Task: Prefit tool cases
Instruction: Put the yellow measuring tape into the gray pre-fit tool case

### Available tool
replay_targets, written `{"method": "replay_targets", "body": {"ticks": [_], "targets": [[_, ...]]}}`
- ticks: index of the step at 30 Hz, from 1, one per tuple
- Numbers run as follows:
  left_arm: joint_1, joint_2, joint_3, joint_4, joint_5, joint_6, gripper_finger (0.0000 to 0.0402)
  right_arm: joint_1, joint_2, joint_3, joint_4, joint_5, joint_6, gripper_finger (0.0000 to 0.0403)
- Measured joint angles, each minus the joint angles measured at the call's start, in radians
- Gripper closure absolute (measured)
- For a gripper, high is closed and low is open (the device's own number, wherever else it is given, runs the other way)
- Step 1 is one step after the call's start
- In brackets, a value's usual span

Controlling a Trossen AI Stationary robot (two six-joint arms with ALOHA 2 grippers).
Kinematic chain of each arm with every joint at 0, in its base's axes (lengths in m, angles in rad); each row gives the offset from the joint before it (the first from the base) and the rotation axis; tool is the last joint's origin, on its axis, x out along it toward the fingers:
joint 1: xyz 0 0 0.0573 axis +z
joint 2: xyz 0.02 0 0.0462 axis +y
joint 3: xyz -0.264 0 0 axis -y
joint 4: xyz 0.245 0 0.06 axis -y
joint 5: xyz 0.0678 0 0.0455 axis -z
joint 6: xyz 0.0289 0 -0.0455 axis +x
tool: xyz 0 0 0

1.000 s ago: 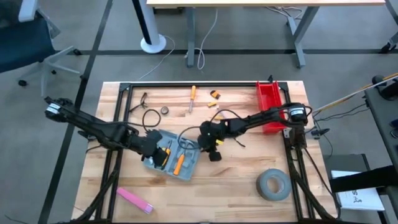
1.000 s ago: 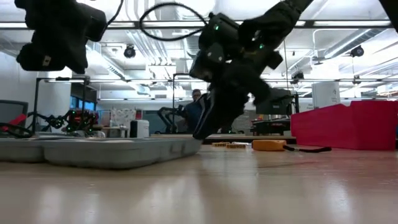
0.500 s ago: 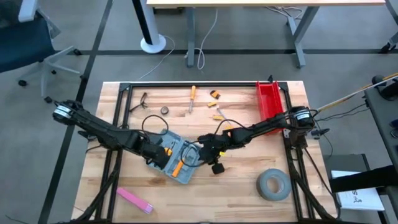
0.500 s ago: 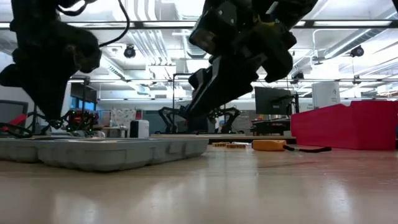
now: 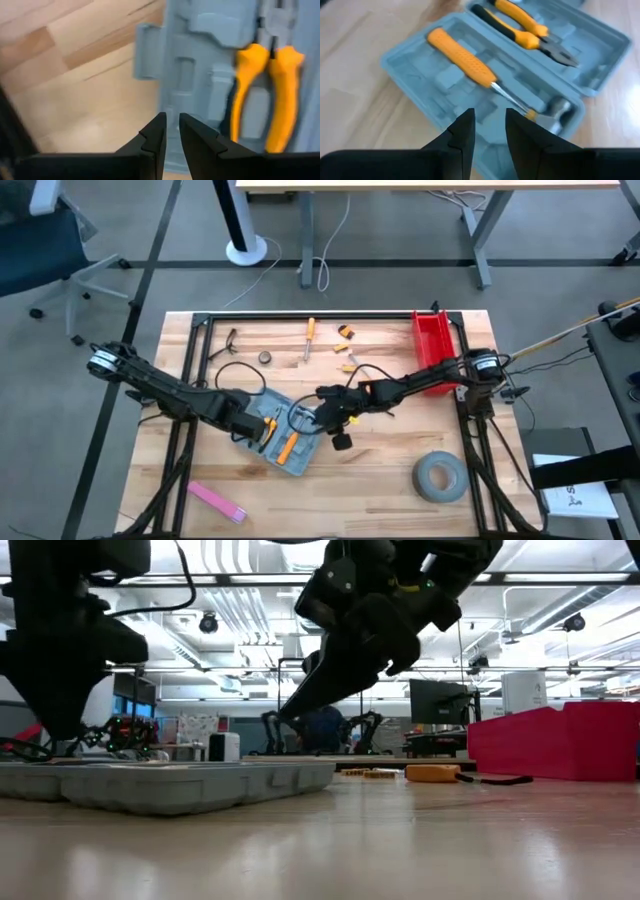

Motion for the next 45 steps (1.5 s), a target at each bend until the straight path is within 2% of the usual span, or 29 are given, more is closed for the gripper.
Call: {"method": "replay_targets", "body": {"ticks": [10, 19, 23, 30, 37, 45], "targets": [[0.0, -0.003, 0.0, -0.018, 0.054, -0.033, 0.0343, -0.015, 0.0, -0.01, -0.105, 0.0, 0.002, 0.0331], [0.001, 0.013, -0.006, -0.081, 0.007, -0.034, 0.0343, -0.008, 0.0, -0.027, -0.154, -0.002, 0.027, 0.0346], [0.006, 0.042, -0.032, -0.083, 0.022, -0.032, 0.0343, -0.002, -0.02, -0.028, -0.192, -0.019, 0.035, 0.0347], [0.006, 0.096, -0.035, -0.042, 0.032, -0.016, 0.0343, 0.006, -0.159, -0.075, -0.214, -0.028, 0.036, 0.0334], [0.008, 0.141, -0.034, 0.101, 0.065, 0.017, 0.0343, 0.005, -0.336, -0.158, -0.24, -0.023, 0.041, 0.0325], [0.009, 0.148, -0.032, 0.296, 0.082, 0.006, 0.0343, 0.002, -0.466, -0.265, -0.278, 0.083, 0.044, 0.0336]]}}
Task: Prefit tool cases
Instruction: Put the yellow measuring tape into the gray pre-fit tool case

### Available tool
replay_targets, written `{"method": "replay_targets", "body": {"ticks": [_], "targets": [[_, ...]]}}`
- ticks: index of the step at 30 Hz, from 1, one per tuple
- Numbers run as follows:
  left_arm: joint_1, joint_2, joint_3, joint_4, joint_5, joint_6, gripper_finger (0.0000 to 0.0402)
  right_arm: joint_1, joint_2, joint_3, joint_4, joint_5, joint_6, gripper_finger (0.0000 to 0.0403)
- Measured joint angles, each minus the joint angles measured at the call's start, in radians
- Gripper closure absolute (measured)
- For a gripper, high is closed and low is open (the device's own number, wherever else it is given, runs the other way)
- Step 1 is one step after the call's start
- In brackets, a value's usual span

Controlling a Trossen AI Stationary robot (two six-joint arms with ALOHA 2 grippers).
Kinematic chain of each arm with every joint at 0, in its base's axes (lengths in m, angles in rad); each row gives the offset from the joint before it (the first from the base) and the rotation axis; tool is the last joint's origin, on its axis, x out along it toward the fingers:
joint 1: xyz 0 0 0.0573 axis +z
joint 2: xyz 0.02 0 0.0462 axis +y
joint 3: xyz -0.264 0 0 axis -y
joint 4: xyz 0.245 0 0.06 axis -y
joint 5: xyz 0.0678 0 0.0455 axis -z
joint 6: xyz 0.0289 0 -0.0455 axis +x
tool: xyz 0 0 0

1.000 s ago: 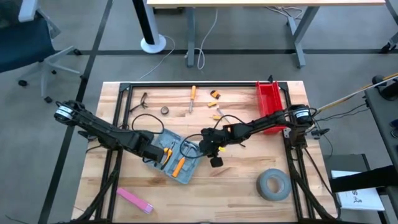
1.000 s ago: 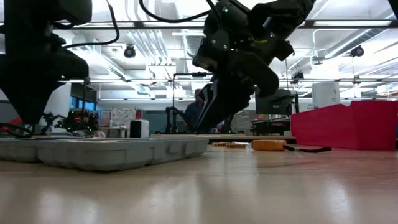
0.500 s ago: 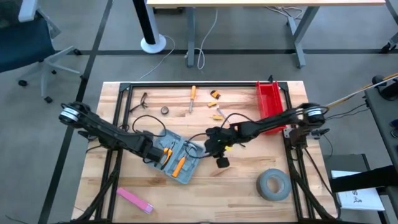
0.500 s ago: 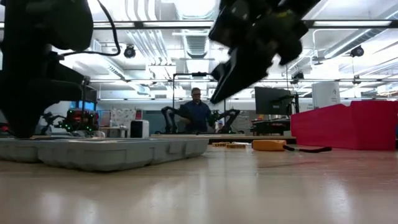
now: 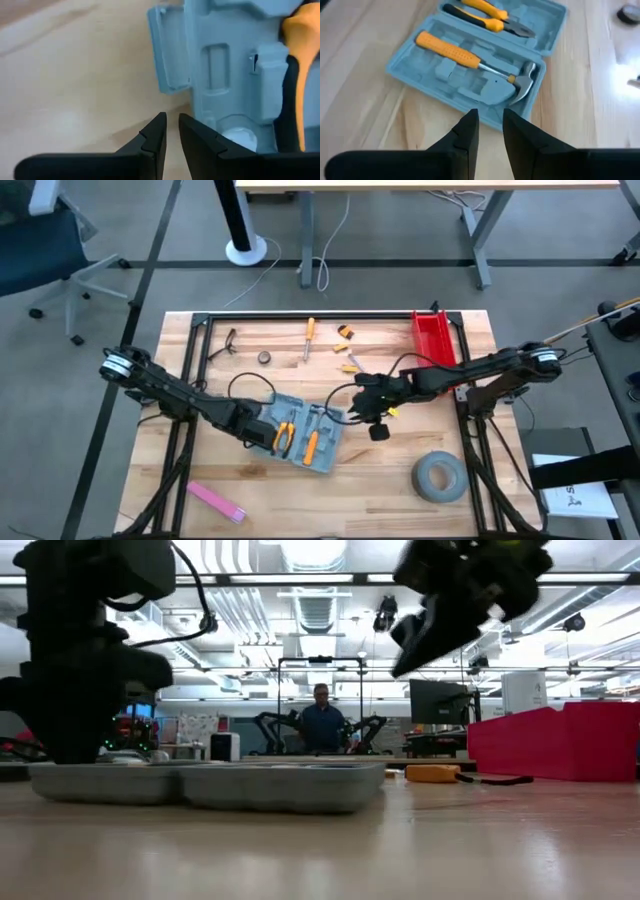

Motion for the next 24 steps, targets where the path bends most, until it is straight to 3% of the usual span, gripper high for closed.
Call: {"method": "replay_targets", "body": {"ticks": [11, 24], "targets": [[0.006, 0.04, 0.002, 0.213, -0.003, 0.01, 0.0344, -0.02, -0.016, -0.089, 0.0, 0.03, 0.062, 0.0332], [0.092, 0.201, 0.176, 0.206, -0.009, 0.219, 0.0351, -0.029, -0.105, -0.105, -0.043, 0.073, 0.071, 0.0313]]}}
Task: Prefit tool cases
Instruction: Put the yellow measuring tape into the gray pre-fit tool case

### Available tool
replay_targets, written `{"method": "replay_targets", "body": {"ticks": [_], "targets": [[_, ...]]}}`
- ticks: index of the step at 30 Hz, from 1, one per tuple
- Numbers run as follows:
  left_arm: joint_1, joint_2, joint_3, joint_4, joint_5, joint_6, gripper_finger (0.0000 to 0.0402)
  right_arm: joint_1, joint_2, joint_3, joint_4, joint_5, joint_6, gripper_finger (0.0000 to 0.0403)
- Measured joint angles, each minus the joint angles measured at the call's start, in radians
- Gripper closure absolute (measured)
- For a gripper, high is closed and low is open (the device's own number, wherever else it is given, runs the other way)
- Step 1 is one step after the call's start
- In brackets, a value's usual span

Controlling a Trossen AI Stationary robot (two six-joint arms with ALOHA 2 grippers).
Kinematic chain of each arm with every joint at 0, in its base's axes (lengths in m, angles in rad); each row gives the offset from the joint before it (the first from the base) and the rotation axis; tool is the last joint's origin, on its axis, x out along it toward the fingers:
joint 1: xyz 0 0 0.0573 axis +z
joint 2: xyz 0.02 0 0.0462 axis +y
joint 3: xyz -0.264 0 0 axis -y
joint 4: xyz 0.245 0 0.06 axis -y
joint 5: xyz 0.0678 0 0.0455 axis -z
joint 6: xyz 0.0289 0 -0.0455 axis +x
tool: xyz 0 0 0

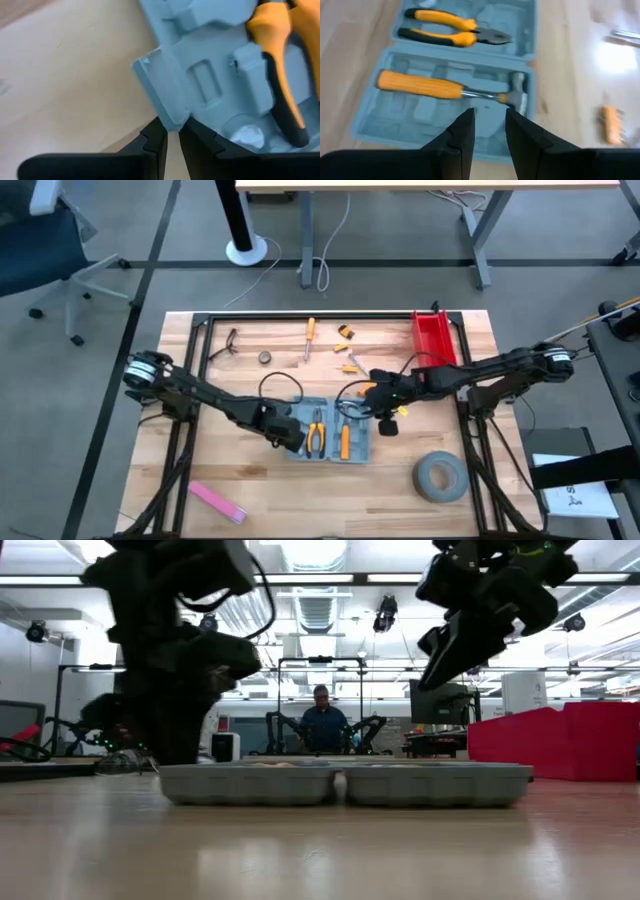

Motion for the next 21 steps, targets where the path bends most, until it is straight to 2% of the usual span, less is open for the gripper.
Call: {"method": "replay_targets", "body": {"ticks": [5, 14, 16, 21], "targets": [[0.017, 0.029, 0.075, -0.062, 0.002, 0.06, 0.0354, -0.022, -0.101, -0.031, -0.047, 0.029, 0.017, 0.0319], [0.033, -0.008, 0.291, -0.457, 0.046, 0.125, 0.0345, -0.07, -0.234, -0.109, -0.069, 0.029, 0.053, 0.0326], [0.05, -0.008, 0.349, -0.54, -0.01, 0.145, 0.0345, -0.083, -0.243, -0.119, -0.046, 0.03, 0.048, 0.0322], [0.135, -0.004, 0.434, -0.542, -0.143, 0.223, 0.0336, -0.114, -0.244, -0.126, -0.037, 0.033, 0.031, 0.0312]]}}
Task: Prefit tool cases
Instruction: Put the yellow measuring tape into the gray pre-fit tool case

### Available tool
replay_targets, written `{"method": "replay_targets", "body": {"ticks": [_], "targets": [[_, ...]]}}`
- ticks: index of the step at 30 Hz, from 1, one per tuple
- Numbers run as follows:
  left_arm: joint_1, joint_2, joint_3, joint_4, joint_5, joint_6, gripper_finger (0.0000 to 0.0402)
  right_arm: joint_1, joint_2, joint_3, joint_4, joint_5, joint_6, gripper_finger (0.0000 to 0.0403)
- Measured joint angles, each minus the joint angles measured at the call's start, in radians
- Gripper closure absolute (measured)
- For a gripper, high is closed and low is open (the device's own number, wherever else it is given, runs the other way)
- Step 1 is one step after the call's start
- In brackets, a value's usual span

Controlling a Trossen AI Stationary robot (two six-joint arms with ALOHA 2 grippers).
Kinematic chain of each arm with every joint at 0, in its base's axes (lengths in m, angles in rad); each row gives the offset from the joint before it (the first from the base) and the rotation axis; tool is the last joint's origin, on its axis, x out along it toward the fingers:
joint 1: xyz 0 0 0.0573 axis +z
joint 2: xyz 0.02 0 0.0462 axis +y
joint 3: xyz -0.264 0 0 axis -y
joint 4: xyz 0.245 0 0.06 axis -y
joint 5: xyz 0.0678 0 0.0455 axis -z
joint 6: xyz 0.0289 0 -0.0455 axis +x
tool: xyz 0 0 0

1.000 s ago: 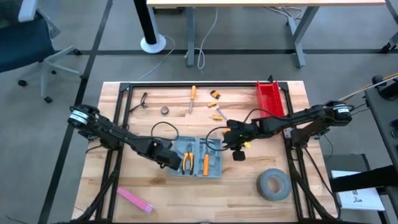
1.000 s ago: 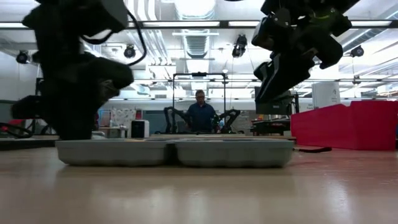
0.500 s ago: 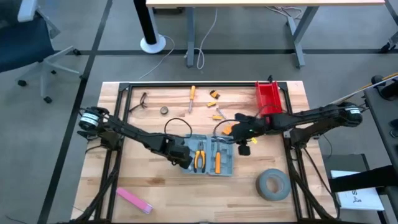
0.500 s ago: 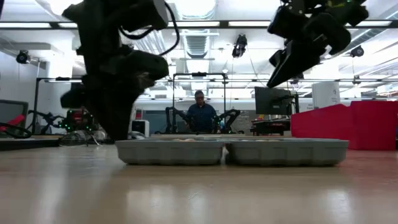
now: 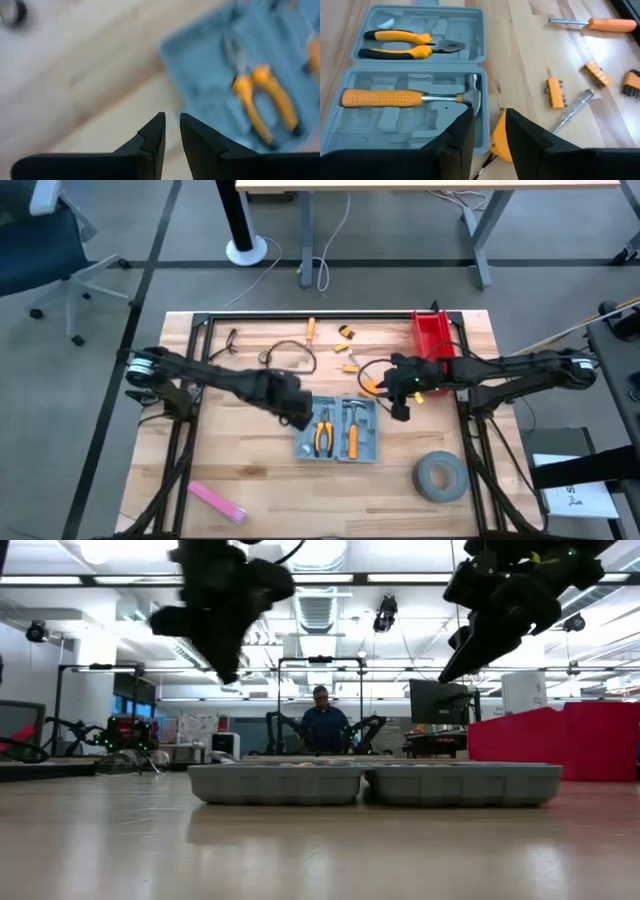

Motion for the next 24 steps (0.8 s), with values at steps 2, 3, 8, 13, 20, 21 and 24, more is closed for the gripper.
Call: {"method": "replay_targets", "body": {"ticks": [2, 3, 8, 13, 20, 21, 24], "targets": [[0.042, 0.004, 0.02, 0.038, -0.026, 0.039, 0.033, -0.008, 0.0, 0.0, -0.001, -0.001, -0.001, 0.0309], [0.061, 0.006, 0.025, 0.042, -0.037, 0.056, 0.0326, -0.012, 0.0, 0.0, -0.002, -0.001, -0.002, 0.0308], [0.149, 0.015, 0.016, 0.172, -0.042, 0.166, 0.0303, -0.036, -0.003, -0.013, 0.0, -0.004, -0.028, 0.0301], [0.213, 0.018, 0.002, 0.245, -0.042, 0.227, 0.0284, -0.083, 0.04, -0.029, -0.004, -0.007, -0.062, 0.0289], [0.242, 0.018, -0.002, 0.296, -0.074, 0.28, 0.0269, -0.154, 0.174, -0.03, 0.042, -0.03, -0.096, 0.026], [0.242, 0.018, -0.002, 0.295, -0.083, 0.286, 0.0267, -0.164, 0.198, -0.029, 0.072, -0.057, -0.096, 0.0256], [0.242, 0.019, -0.002, 0.29, -0.092, 0.297, 0.0265, -0.186, 0.251, -0.029, 0.085, -0.134, -0.107, 0.0245]]}}
